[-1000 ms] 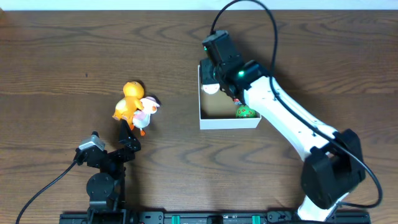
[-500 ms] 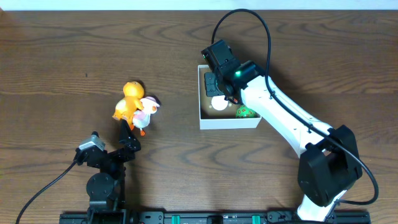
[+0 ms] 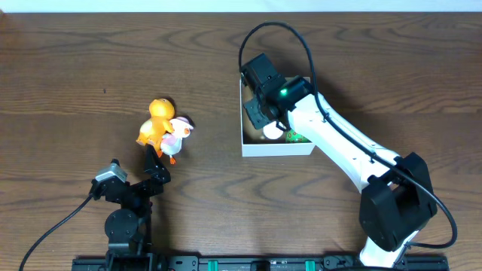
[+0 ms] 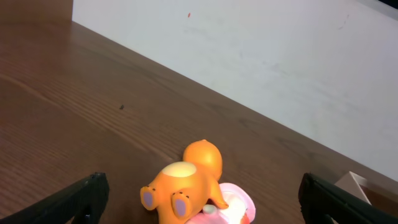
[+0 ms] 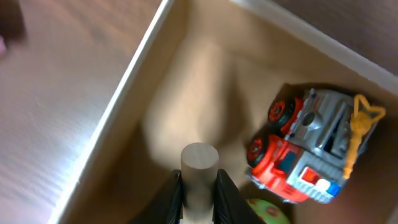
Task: Pack container
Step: 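Lower the lollipop toy into the box's left side and open the right gripper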
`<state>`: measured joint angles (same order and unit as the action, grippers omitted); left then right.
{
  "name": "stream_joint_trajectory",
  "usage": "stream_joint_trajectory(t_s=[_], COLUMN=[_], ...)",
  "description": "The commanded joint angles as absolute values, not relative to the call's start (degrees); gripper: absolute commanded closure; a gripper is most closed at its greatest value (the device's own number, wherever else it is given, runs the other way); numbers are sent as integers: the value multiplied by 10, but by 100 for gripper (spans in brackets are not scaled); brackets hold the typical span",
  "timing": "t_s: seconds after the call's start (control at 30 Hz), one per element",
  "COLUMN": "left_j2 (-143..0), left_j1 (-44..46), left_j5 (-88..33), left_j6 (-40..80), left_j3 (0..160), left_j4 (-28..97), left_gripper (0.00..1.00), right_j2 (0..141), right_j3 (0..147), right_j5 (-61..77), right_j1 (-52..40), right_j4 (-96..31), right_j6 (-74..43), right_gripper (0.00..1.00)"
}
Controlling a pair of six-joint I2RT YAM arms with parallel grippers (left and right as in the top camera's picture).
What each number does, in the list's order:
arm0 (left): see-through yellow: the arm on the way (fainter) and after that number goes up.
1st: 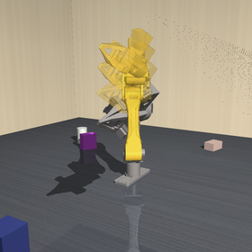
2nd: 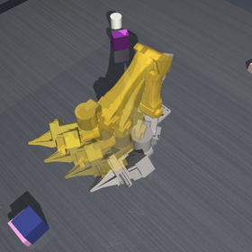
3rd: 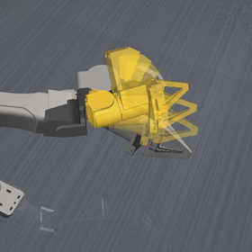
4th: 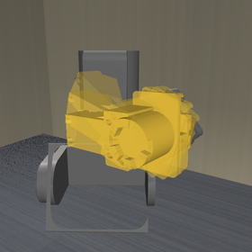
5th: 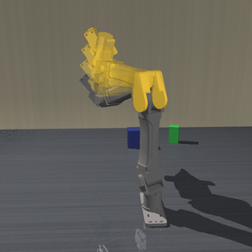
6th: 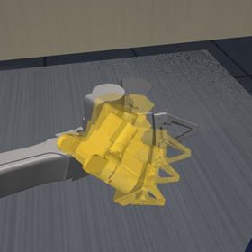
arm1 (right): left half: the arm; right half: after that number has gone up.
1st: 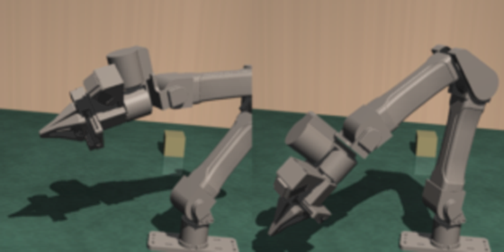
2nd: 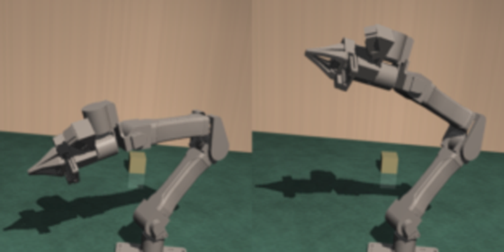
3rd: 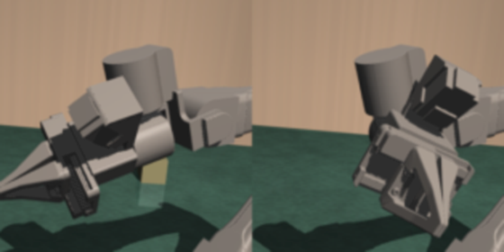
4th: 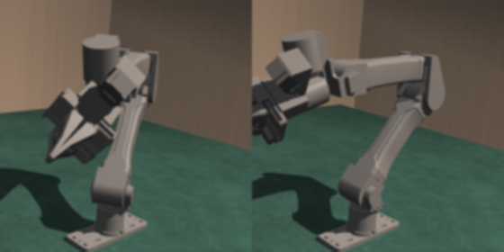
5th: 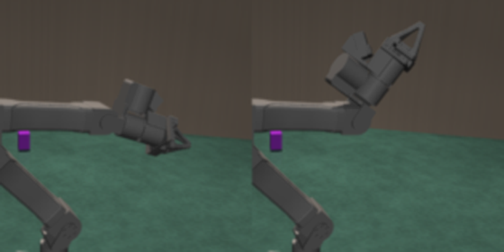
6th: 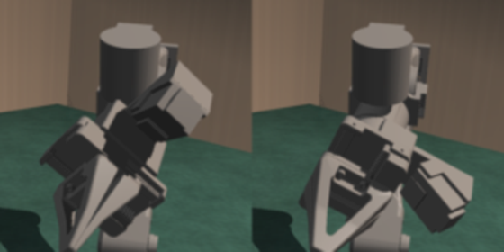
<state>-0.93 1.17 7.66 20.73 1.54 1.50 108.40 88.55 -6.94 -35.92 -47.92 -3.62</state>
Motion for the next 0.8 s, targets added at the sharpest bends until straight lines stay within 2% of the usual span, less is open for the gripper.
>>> stream_joint_trajectory(t_s=[0.0, 0.17, 0.33, 0.63, 0.73, 0.77], left_j2=[-10, -10, -10, -10, -10, -10], left_j1=[11, 11, 11, 11, 11, 11], left_j5=[81, 81, 81, 81, 81, 81], left_j6=[200, 200, 200, 200, 200, 200], left_j3=[2, 2, 2, 2, 2, 2], left_j4=[34, 34, 34, 34, 34, 34], left_gripper=[2, 2, 2, 2, 2, 2], right_j2=[1089, 1089, 1089, 1089, 1089, 1089], right_j3=[891, 891, 890, 875, 875, 875], right_j5=[-71, -69, -9, 26, 26, 26], right_j1=[-363, -364, -364, -364, -364, -364], right_j4=[-483, -483, -487, -498, -497, -494], right_j6=[124, 195, 272, 293, 291, 278], right_gripper=[82, 80, 78, 76, 64, 62])
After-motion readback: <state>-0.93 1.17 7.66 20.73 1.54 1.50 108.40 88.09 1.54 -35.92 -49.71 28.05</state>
